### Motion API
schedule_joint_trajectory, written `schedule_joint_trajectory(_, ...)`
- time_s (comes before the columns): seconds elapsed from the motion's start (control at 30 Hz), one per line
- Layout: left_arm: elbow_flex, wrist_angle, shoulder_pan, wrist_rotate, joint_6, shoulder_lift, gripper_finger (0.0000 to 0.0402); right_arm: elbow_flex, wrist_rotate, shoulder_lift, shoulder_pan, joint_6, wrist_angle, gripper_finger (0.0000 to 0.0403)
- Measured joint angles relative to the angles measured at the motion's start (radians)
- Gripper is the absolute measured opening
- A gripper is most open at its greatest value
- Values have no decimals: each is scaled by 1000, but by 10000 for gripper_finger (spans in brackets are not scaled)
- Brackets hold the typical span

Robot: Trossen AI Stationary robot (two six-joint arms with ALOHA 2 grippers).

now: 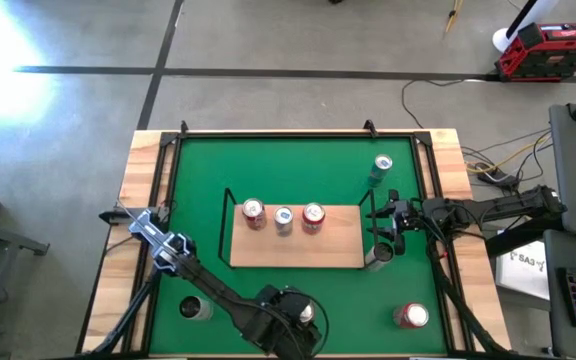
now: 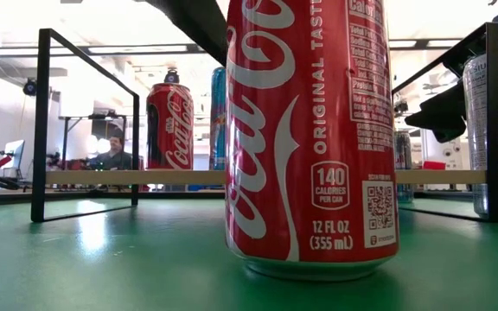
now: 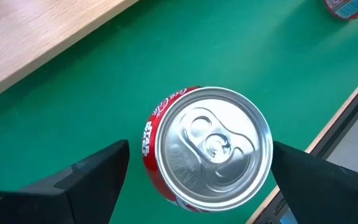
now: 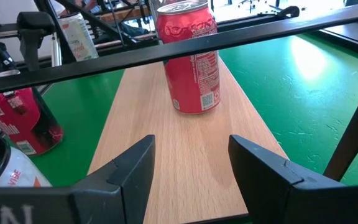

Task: Place canned beverage on shelf
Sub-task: Put the red soda can on the shelf

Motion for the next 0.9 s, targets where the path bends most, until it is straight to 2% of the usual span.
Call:
schedule_joint_trajectory(0.3,-7,-20,19,4,-2,0,338,0,0,0,0,0,0,196)
schedule_joint_trajectory(0.5,-31,-6,29,8,-20,-1,288,0,0,0,0,0,0,196)
schedule_joint_trajectory(0.6,-29,-13,30,11,-36,-2,285,0,0,0,0,0,0,196)
schedule_joint_trajectory(0.9,43,-222,33,33,-134,-13,285,0,0,0,0,0,0,196)
